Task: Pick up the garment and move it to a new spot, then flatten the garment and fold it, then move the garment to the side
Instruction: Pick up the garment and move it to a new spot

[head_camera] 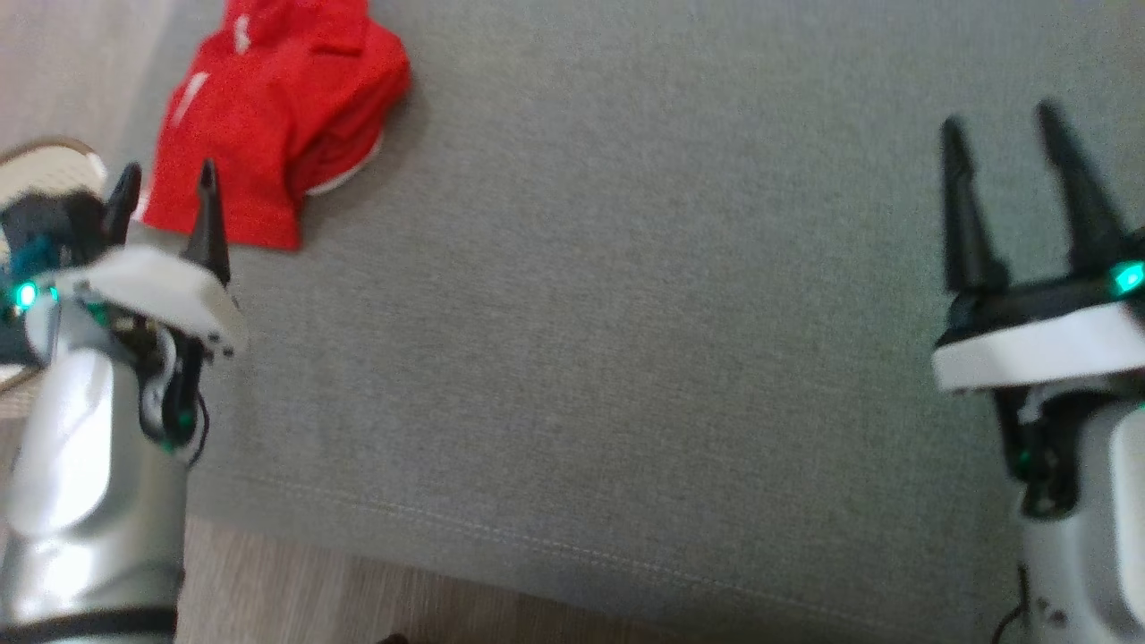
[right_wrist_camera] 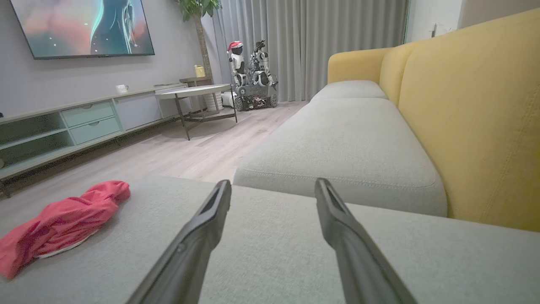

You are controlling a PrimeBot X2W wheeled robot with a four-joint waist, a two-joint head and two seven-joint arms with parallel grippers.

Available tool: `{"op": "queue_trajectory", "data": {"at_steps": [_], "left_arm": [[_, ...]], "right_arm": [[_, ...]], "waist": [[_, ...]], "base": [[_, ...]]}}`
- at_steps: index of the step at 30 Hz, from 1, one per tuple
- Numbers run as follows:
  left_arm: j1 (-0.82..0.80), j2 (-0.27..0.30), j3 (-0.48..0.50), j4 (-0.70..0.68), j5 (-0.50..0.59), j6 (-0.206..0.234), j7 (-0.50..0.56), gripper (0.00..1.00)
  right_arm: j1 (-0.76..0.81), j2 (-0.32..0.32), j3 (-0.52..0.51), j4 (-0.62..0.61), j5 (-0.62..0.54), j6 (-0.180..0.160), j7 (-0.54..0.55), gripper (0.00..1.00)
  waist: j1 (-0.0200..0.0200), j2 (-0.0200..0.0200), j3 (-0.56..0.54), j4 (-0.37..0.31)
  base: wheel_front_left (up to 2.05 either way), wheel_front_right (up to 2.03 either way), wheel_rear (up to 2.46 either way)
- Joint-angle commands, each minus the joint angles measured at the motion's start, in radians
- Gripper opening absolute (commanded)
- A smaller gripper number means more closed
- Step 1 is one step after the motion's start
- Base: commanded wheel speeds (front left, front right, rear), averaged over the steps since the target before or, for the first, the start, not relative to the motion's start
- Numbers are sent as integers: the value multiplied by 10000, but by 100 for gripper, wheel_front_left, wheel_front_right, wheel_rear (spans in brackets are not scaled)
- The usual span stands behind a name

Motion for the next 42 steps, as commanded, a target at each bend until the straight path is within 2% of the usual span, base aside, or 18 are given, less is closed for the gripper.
{"op": "queue_trajectory", "data": {"at_steps": [1,6,12,16,17,18,25,29,31,35,42], "left_arm": [[-865,549,248,301,6,-140,272,100],[-1905,836,132,1907,27,-225,797,100],[-2695,1098,37,3360,177,-97,807,100],[-3118,1179,-81,4402,190,-198,736,100],[-3197,1162,-91,4644,147,-246,726,85],[-3260,1157,-128,4859,133,-300,702,2],[-3427,1047,-272,5339,-120,-681,-451,0],[-3191,595,-778,4812,-601,-941,-955,0],[-3008,403,-1443,4185,-949,-955,-949,0],[-2598,457,-2497,2485,-1806,-960,-679,0],[-2016,288,-3478,-806,-2948,-963,357,0]], "right_arm": [[-480,-146,41,-751,-74,-7,215,100],[-652,-246,100,-1327,-72,-7,568,100],[-643,-189,313,-1512,-83,-7,657,100],[-595,-148,384,-1501,-79,-7,623,100],[-587,-139,382,-1489,-78,-7,608,100],[-582,-129,386,-1468,-76,-7,591,100],[-493,2,407,-1040,75,-7,272,100],[-298,112,386,-621,291,-7,-8,100],[-192,167,362,-434,414,-7,-121,100],[97,266,610,-5,623,-7,-331,100],[291,334,857,517,978,-7,-790,100]], "waist": [[0,0,670,-382],[0,0,1043,-673],[0,0,1271,-931],[0,0,1356,-1059],[0,0,1359,-1079],[0,0,1348,-1101],[0,0,706,-1205],[0,0,4,-1191],[0,0,-274,-1177],[0,0,-820,-1188],[0,0,-1433,-1562]], "base": [[0,0,0],[0,0,0],[0,0,0],[0,0,0],[0,0,0],[0,0,0],[0,0,0],[0,0,0],[0,0,0],[0,0,0],[0,0,0]]}}
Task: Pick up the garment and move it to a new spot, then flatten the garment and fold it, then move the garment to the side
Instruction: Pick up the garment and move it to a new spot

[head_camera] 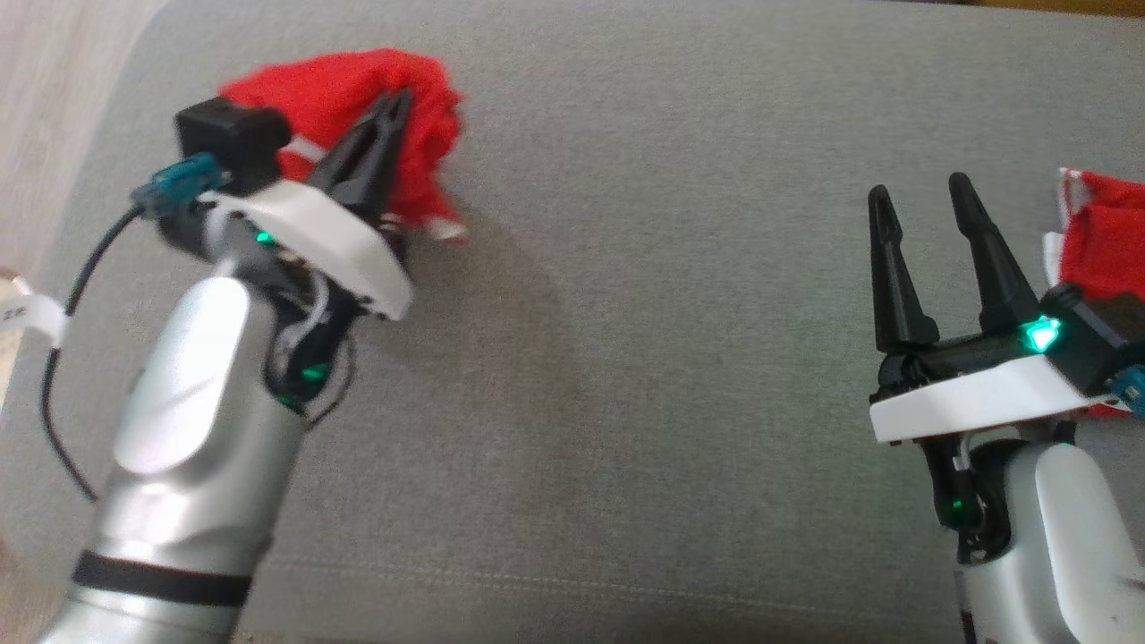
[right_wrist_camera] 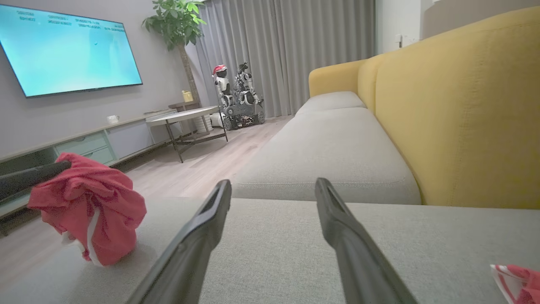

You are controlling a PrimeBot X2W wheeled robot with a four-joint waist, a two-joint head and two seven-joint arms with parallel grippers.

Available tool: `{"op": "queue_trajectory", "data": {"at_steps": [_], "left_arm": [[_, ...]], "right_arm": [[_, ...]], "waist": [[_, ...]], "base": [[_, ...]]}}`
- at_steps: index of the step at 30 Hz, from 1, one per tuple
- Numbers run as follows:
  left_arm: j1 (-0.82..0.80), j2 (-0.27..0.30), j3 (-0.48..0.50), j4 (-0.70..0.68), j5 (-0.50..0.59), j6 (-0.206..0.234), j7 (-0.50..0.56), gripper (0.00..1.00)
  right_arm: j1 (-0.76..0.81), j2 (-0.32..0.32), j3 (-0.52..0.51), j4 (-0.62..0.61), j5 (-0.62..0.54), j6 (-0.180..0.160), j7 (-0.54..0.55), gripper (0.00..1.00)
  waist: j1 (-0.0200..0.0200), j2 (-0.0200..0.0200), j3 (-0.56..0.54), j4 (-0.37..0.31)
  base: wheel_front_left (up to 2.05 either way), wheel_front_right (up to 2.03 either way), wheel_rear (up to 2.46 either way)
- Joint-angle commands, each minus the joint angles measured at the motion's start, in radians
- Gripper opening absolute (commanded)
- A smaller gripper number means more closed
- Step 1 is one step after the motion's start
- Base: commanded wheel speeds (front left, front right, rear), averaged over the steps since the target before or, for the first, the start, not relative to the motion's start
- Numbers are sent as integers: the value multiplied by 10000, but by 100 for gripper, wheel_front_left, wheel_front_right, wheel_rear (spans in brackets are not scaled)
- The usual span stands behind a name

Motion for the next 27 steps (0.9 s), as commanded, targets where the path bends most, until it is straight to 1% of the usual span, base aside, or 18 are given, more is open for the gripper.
{"op": "queue_trajectory", "data": {"at_steps": [1,3,4,8,9,10,13,14,15,16,17,18,20,22,24,27], "left_arm": [[-301,153,245,-730,-89,34,118,0],[-238,-226,96,-1408,-219,227,389,0],[-240,-687,-166,-1896,-228,474,598,0],[-375,-1278,-941,-1947,99,1040,490,0],[-424,-1370,-1187,-1819,109,1174,421,0],[-424,-1370,-1187,-1819,109,1174,421,0],[-648,-1481,-2035,-1243,172,1664,73,0],[-721,-1487,-2384,-1122,-47,1865,-111,0],[-898,-1492,-3114,-918,-665,2336,-478,21],[-898,-1492,-3114,-918,-665,2336,-478,21],[-1004,-1493,-3475,-808,-955,2571,-656,94],[-1115,-1494,-3848,-723,-1239,2764,-813,100],[-1357,-1495,-4598,-659,-1780,2947,-1090,100],[-1611,-1496,-5149,-600,-2204,3078,-1379,100],[-1841,-1496,-5398,-451,-2528,3244,-1730,100],[-2060,-1497,-5339,-33,-2739,3430,-2202,100]], "right_arm": [[-115,42,211,-244,167,-9,-120,100],[-78,44,243,-198,341,-9,-190,100],[-83,46,218,-182,465,-9,-285,100],[-107,47,280,-52,666,-9,-473,100],[-144,47,339,-17,706,-9,-511,100],[-144,47,339,-17,706,-9,-511,100],[-338,47,506,83,838,-9,-653,100],[-408,47,566,128,881,-9,-696,100],[-546,48,674,236,961,-9,-788,100],[-546,48,674,236,961,-9,-788,100],[-601,48,708,301,987,-9,-839,100],[-646,48,732,357,1027,-9,-893,100],[-708,48,747,458,1117,-9,-1007,100],[-735,48,728,555,1173,-9,-1115,100],[-749,48,683,649,1219,-9,-1211,100],[-677,48,560,808,1223,-9,-1324,100]], "waist": [[0,0,-202,-237],[0,0,-187,-409],[0,0,-81,-591],[0,0,108,-1050],[0,0,174,-1200],[0,0,174,-1200],[0,0,362,-1709],[0,0,410,-1898],[0,0,510,-2281],[0,0,510,-2281],[0,0,541,-2440],[0,0,573,-2582],[0,0,624,-2807],[0,0,645,-2905],[0,0,643,-2909],[0,0,453,-2733]], "base": [[0,0,0],[0,0,0],[0,0,0],[0,0,0],[0,0,0],[0,0,0],[0,0,0],[0,0,0],[0,0,0],[0,0,0],[0,0,0],[0,0,0],[0,0,0],[0,0,0],[0,0,0],[0,0,0]]}}
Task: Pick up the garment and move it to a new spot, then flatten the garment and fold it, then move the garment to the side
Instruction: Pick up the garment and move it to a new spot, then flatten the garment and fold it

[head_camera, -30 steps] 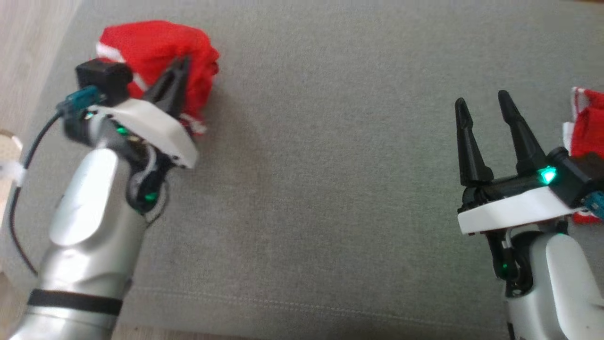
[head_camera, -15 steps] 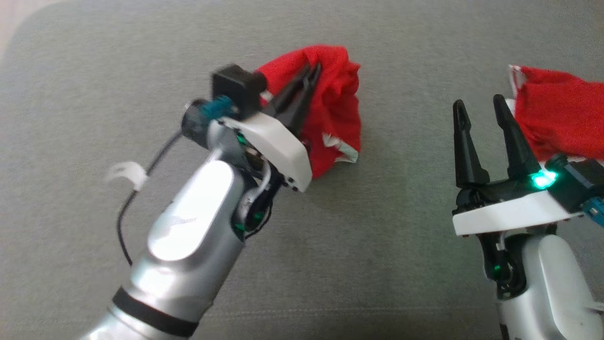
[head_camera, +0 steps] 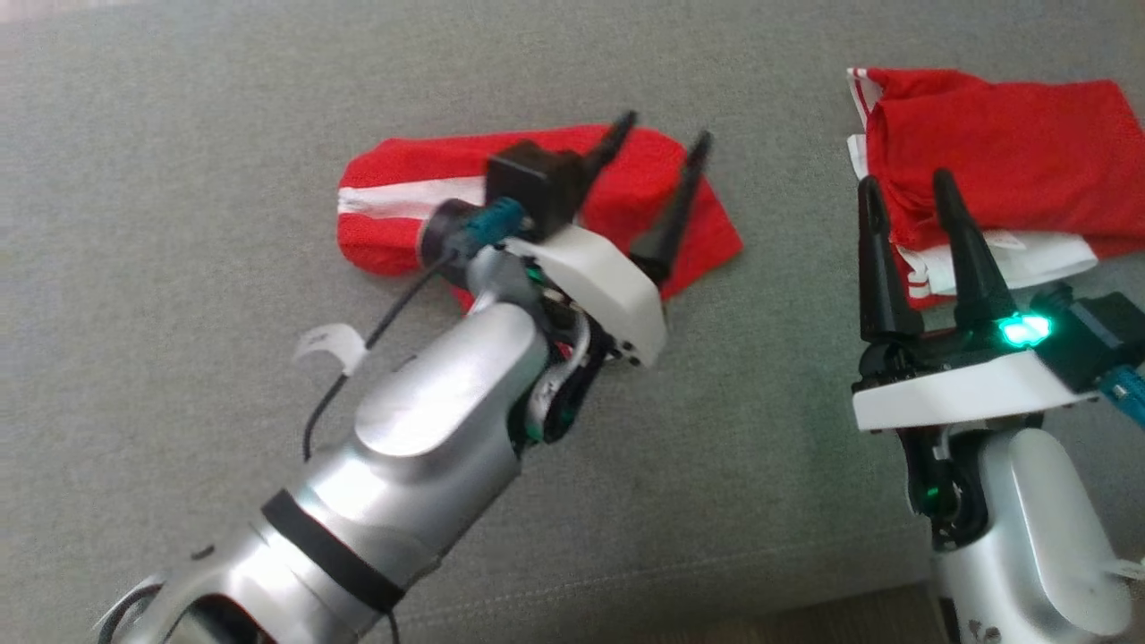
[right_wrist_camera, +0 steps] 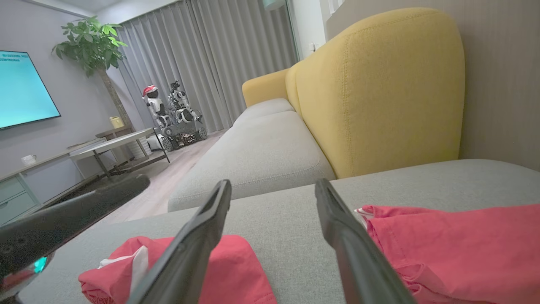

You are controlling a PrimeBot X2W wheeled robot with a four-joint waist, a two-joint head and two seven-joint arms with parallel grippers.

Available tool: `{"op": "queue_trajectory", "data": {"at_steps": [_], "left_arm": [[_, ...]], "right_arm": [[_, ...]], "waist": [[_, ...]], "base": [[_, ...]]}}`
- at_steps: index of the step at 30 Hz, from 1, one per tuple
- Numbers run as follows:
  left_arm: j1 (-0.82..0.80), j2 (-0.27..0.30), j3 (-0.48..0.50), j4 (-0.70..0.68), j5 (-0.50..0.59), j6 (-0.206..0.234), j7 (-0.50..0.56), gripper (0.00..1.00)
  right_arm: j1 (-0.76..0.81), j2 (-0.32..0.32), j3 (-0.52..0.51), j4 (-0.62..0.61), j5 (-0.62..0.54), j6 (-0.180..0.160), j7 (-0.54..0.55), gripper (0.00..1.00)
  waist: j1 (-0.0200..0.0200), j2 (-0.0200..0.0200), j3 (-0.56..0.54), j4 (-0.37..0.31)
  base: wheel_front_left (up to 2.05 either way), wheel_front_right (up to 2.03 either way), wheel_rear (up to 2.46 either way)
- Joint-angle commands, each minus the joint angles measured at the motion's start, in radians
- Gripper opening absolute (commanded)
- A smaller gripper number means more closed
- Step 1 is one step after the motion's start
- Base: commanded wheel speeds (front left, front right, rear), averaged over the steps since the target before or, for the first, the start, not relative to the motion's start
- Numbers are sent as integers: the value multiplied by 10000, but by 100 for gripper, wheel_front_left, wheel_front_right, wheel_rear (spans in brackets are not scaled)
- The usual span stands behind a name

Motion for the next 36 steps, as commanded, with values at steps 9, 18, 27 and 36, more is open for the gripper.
{"op": "queue_trajectory", "data": {"at_steps": [9,18,27,36], "left_arm": [[846,1968,1976,-282,1123,296,-541,100],[4919,2985,4660,-2603,2593,881,-546,100],[6641,1656,6683,-3466,3980,-15,-547,100],[6575,865,7466,-3291,4734,-855,-547,100]], "right_arm": [[303,33,73,-85,-236,-7,131,100],[1115,33,-86,80,-538,-7,256,100],[1237,33,52,154,-718,-7,477,100],[1093,33,1417,833,-690,-7,1596,100]], "waist": [[0,0,-1036,1092],[0,0,-1581,1770],[0,0,-1629,2095],[0,0,-1307,2172]], "base": [[0,0,0],[0,0,0],[0,0,0],[0,0,0]]}}
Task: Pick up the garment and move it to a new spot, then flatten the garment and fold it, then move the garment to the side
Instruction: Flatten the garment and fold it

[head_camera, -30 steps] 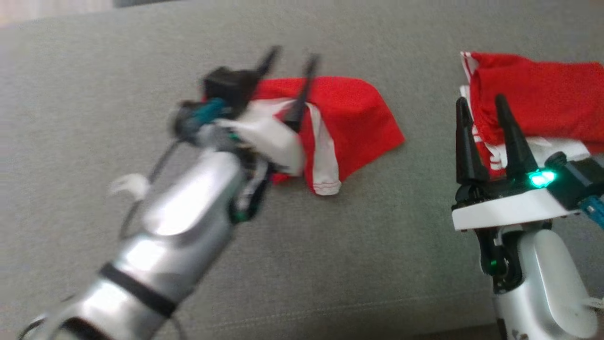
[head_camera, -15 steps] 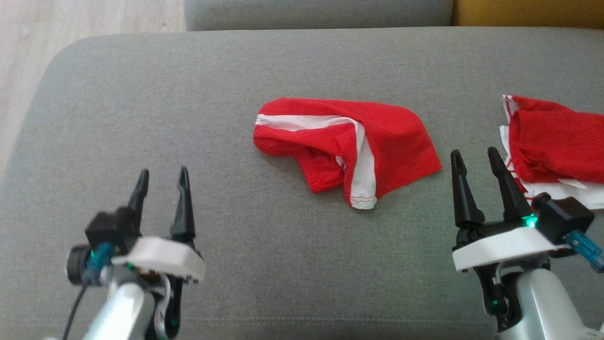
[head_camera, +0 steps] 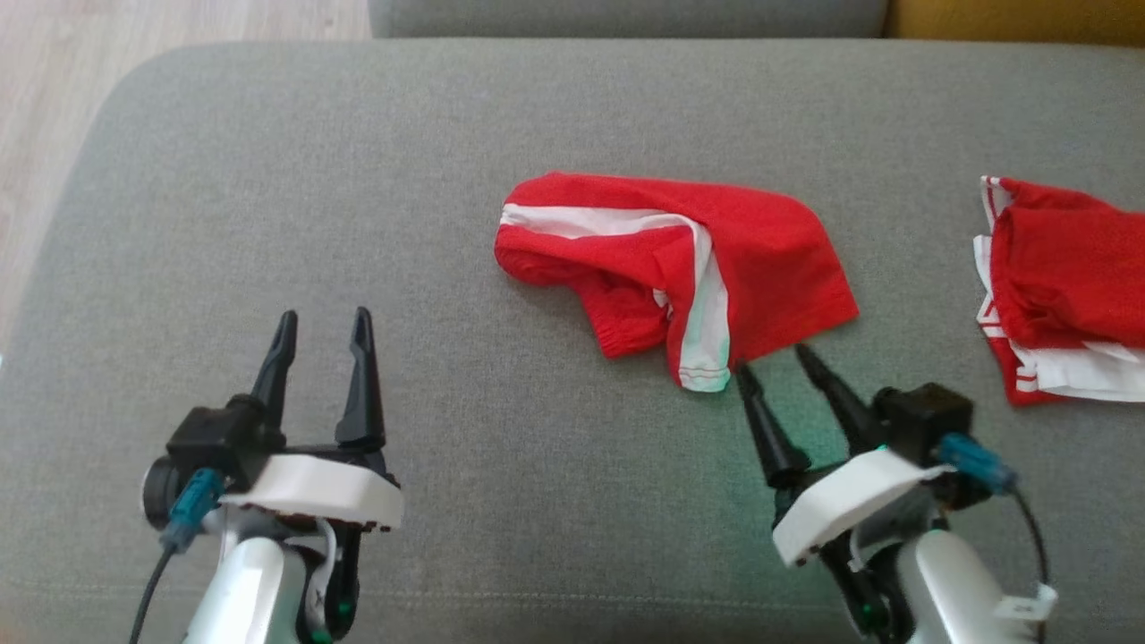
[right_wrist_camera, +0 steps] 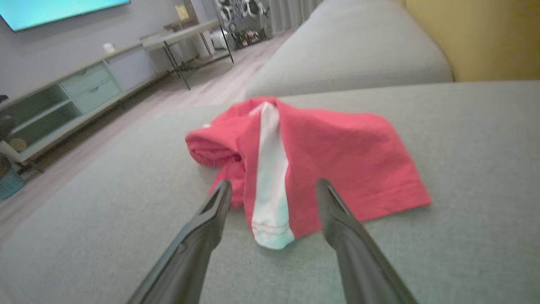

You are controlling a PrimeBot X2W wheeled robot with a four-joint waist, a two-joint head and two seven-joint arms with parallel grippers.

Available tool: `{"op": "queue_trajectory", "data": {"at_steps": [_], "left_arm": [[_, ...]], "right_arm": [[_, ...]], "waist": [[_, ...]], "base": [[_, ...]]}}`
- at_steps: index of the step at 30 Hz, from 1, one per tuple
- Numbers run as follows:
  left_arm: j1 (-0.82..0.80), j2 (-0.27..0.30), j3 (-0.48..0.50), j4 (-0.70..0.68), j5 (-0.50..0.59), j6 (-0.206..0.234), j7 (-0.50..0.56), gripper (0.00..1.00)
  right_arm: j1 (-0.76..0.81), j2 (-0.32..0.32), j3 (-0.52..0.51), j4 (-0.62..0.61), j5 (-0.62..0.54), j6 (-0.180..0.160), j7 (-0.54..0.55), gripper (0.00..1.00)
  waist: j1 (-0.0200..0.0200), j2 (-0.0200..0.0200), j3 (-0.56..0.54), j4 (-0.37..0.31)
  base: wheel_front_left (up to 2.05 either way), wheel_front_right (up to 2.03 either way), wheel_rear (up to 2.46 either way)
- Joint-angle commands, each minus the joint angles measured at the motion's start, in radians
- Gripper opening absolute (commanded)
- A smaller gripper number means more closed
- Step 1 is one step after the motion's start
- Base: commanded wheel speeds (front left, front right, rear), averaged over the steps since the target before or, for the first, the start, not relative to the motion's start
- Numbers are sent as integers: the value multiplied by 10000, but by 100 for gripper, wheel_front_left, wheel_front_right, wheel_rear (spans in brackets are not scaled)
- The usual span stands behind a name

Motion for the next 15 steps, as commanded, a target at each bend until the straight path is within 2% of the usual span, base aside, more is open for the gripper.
{"op": "queue_trajectory", "data": {"at_steps": [1,4,15], "left_arm": [[-470,-51,461,-260,163,-130,-121,100],[-542,-282,597,-208,334,-387,-121,100],[-878,-673,849,156,487,-947,-122,100]], "right_arm": [[-445,-18,352,-68,-3,-9,163,100],[-804,-18,615,470,364,-9,327,100],[-2495,-18,841,3186,100,-9,23,100]], "waist": [[0,0,146,37],[0,0,368,111],[0,0,1162,503]], "base": [[0,0,0],[0,0,0],[0,0,0]]}}
